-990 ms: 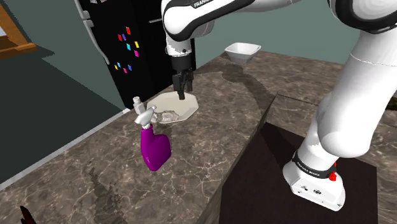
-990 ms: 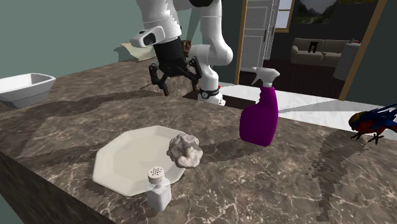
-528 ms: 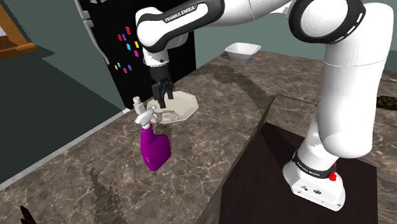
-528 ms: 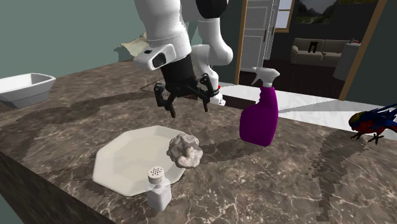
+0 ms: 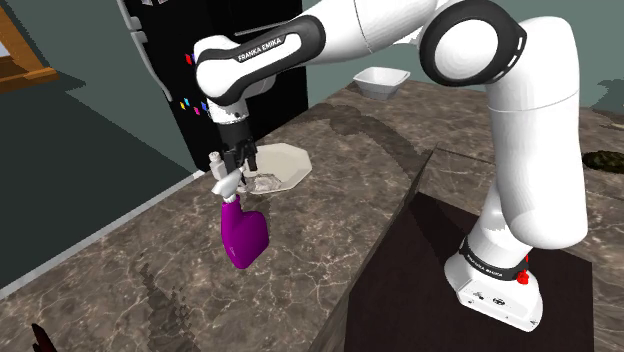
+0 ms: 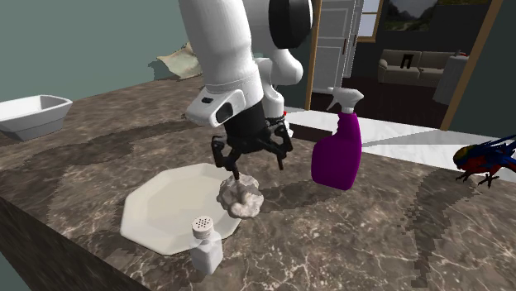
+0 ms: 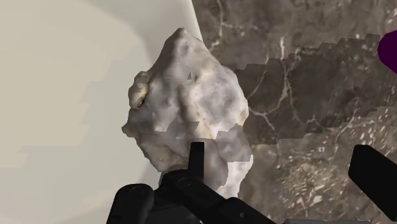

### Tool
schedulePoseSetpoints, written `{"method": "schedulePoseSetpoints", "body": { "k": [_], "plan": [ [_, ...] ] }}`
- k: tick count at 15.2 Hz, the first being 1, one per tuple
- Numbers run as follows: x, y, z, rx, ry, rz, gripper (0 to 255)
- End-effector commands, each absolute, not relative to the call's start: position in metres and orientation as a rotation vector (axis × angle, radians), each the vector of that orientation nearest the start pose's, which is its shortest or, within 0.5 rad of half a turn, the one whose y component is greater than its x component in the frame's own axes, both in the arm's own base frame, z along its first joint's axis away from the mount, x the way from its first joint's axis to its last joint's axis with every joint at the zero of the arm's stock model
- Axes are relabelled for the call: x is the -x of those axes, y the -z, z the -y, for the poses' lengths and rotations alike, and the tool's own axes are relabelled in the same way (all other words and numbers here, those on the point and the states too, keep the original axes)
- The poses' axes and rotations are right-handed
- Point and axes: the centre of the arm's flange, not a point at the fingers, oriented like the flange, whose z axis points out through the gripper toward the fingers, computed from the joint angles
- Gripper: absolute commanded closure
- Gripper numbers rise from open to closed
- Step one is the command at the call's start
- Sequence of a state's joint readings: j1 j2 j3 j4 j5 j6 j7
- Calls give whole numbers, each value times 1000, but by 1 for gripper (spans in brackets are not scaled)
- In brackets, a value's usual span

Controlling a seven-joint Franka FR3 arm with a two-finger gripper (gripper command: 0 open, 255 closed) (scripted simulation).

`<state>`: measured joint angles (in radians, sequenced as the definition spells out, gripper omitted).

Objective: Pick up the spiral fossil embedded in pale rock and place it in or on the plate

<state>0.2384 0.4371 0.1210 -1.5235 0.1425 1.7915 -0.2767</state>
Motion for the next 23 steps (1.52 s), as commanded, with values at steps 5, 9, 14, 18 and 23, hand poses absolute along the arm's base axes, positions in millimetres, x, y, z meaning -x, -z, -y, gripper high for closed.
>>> {"method": "schedulePoseSetpoints", "body": {
  "k": [5,9,14,18,23],
  "plan": [
    [-618,-380,-237,2824,-257,853,0],
    [-618,-380,-237,2824,-257,853,0],
    [-617,-380,-237,2824,-257,853,255],
    [-616,-379,-237,2824,-257,853,255],
    [-633,-382,-237,2907,-185,667,0]
  ]
}}
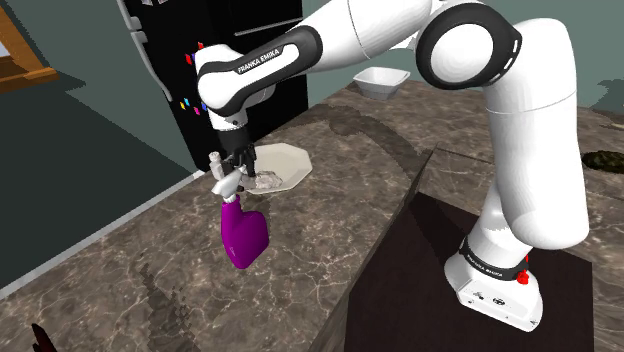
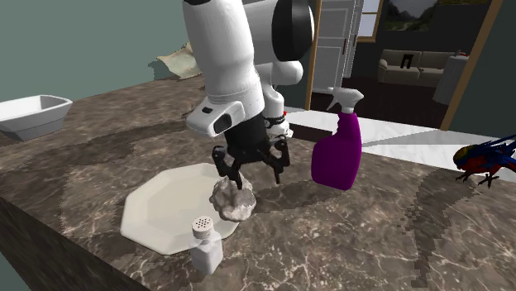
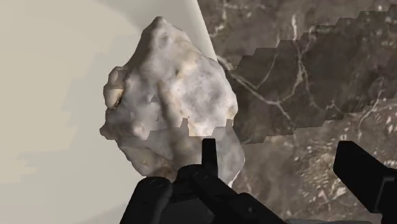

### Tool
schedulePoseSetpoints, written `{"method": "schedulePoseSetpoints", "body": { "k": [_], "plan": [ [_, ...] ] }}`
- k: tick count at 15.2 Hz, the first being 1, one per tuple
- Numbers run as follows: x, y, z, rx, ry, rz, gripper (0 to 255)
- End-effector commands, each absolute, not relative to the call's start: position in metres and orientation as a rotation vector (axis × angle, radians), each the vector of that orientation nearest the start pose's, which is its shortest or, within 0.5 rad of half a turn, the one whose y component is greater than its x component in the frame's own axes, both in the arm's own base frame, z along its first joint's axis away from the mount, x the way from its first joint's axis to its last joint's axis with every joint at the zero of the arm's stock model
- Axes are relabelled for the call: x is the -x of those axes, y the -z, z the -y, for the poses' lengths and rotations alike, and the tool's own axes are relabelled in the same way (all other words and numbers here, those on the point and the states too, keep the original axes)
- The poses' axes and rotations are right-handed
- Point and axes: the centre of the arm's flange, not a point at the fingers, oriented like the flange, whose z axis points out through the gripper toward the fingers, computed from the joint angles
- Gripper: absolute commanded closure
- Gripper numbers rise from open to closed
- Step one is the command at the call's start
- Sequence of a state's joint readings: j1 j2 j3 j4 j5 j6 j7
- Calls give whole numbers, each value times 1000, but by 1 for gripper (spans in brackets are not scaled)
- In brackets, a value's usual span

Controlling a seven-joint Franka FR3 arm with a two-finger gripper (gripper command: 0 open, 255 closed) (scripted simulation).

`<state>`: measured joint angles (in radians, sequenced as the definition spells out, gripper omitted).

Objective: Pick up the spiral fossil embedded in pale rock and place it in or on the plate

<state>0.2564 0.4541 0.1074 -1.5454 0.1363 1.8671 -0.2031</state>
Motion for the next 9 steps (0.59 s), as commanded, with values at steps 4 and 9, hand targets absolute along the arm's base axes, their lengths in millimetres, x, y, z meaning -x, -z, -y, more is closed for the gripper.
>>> {"method": "schedulePoseSetpoints", "body": {
  "k": [4,9],
  "plan": [
    [-665,-390,-233,3032,-38,283,0],
    [-664,-363,-235,3032,-38,283,0]
  ]
}}
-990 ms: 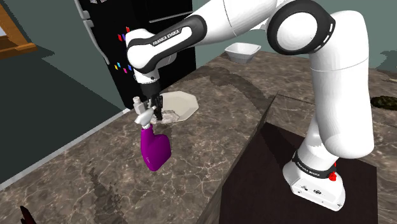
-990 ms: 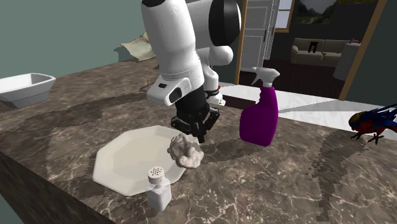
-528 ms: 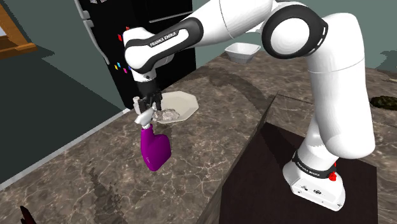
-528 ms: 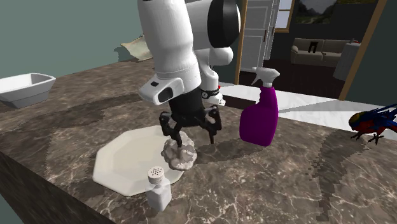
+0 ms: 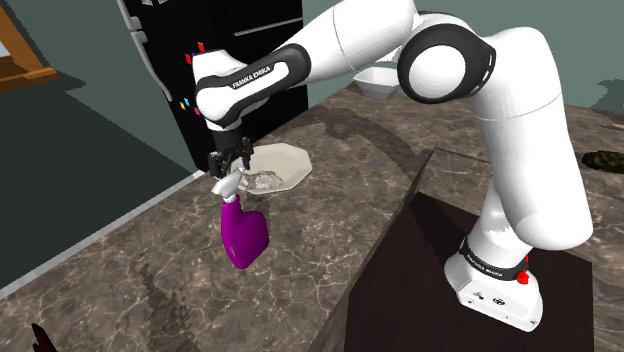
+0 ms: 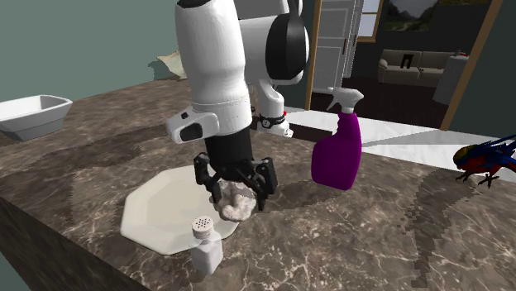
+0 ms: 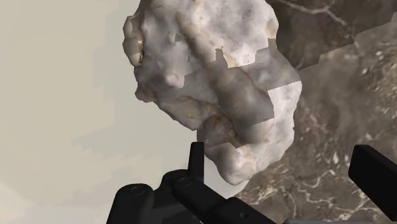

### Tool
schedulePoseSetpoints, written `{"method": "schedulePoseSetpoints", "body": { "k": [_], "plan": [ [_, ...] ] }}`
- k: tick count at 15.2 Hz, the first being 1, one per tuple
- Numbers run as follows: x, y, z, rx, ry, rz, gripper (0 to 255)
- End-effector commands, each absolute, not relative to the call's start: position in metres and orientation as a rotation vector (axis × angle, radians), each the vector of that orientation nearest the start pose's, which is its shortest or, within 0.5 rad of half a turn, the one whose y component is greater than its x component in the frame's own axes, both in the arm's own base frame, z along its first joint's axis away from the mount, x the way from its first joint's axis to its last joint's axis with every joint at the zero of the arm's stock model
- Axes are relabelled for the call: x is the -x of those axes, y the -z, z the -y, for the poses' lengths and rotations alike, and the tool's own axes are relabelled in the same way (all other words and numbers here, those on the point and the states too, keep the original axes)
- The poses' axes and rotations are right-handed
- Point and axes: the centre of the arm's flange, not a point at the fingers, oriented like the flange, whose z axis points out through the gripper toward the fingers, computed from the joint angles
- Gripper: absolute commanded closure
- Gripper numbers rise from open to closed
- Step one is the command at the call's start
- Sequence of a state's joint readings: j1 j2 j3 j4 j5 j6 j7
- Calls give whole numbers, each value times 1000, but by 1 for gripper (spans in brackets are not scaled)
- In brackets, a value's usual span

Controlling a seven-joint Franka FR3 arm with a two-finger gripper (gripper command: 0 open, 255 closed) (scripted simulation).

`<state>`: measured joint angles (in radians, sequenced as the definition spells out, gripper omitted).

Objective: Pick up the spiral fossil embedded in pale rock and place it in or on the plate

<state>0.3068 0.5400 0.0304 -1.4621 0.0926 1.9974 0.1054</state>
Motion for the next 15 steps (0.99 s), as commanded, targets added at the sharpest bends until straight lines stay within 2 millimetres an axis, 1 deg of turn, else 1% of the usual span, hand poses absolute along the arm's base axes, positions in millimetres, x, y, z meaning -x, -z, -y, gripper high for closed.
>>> {"method": "schedulePoseSetpoints", "body": {
  "k": [1,3,11,12,15],
  "plan": [
    [-664,-358,-236,3032,-38,283,0],
    [-664,-350,-236,3032,-38,283,0],
    [-664,-350,-236,3032,-38,283,0],
    [-664,-350,-236,3032,-38,284,255],
    [-666,-348,-236,3032,-38,284,255]
  ]
}}
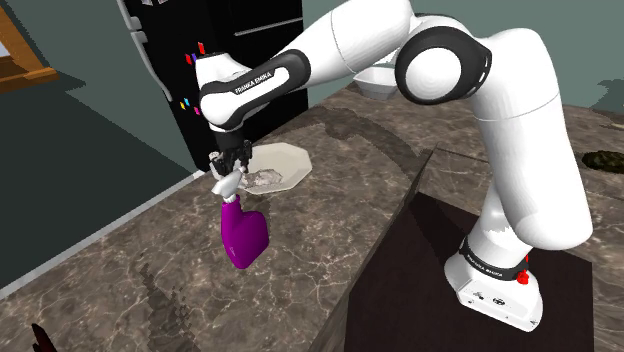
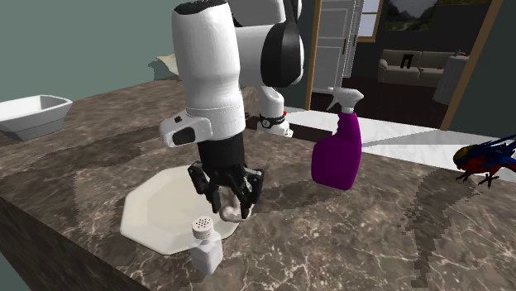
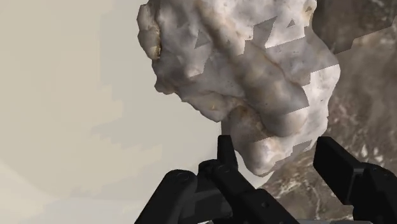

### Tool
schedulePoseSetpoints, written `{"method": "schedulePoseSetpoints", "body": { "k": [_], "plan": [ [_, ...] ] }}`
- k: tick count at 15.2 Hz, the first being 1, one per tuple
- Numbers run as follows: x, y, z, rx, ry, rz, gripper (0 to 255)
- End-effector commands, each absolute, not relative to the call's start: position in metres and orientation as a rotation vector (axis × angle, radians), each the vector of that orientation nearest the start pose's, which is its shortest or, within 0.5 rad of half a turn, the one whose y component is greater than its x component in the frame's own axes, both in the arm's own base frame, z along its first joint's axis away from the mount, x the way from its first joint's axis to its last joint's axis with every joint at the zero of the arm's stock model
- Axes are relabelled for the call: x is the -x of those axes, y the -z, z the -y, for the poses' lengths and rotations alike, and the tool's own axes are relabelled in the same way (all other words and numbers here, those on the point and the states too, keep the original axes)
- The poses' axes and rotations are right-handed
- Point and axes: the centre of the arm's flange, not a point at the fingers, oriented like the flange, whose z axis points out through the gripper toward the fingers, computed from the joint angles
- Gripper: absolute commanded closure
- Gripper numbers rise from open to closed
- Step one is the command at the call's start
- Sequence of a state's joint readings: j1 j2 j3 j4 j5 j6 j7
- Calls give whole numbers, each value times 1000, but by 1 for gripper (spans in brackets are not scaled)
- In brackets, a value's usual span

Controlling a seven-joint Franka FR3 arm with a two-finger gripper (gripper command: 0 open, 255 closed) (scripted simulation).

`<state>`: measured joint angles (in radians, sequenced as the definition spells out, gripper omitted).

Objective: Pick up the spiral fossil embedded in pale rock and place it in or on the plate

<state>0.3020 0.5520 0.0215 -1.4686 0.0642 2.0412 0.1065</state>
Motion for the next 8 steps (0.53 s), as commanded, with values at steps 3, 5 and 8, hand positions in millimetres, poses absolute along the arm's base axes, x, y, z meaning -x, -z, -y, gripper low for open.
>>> {"method": "schedulePoseSetpoints", "body": {
  "k": [3,5,8],
  "plan": [
    [-659,-349,-240,3033,-38,284,255],
    [-658,-350,-246,3032,-39,283,255],
    [-664,-360,-236,3032,-38,284,255]
  ]
}}
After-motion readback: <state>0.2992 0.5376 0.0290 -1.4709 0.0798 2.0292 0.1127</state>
